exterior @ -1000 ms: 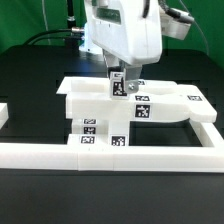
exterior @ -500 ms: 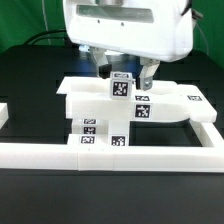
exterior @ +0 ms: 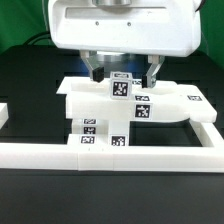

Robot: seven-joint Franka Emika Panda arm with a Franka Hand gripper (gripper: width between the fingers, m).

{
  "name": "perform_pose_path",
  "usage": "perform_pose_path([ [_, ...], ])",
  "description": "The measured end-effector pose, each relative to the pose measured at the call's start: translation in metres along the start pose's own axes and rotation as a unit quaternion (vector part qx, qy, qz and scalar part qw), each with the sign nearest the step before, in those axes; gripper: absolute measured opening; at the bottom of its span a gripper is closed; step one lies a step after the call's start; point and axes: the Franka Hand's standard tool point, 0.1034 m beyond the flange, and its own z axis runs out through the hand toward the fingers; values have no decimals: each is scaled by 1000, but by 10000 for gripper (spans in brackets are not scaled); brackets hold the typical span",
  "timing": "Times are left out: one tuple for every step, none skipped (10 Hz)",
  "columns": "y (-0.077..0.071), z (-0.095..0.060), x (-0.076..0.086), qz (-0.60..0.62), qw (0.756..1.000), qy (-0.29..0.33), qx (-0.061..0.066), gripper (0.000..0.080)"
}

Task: Assemble chair

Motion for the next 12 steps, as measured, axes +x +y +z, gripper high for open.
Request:
perform_pose_path([
  [-2, 0, 0, -46, 999, 1, -8, 649],
  [-2, 1, -1, -79, 997, 1, -8, 649],
  [-1, 1, -1, -123, 992, 0, -8, 649],
  [0, 2, -1, -159, 987, 0, -9, 534],
  [0, 2, 0, -189, 982, 1, -9, 398],
  [0, 2, 0, -184, 983, 1, -8, 398],
  [0, 2, 0, -184, 983, 1, -8, 284],
  [0, 2, 0, -184, 983, 1, -8, 284],
  [0, 2, 0, -178, 984, 1, -8, 284],
  [0, 2, 0, -173, 985, 1, -8, 284],
  [0, 2, 0, -169, 986, 1, -8, 284],
  [0, 2, 0, -126, 992, 1, -7, 284],
])
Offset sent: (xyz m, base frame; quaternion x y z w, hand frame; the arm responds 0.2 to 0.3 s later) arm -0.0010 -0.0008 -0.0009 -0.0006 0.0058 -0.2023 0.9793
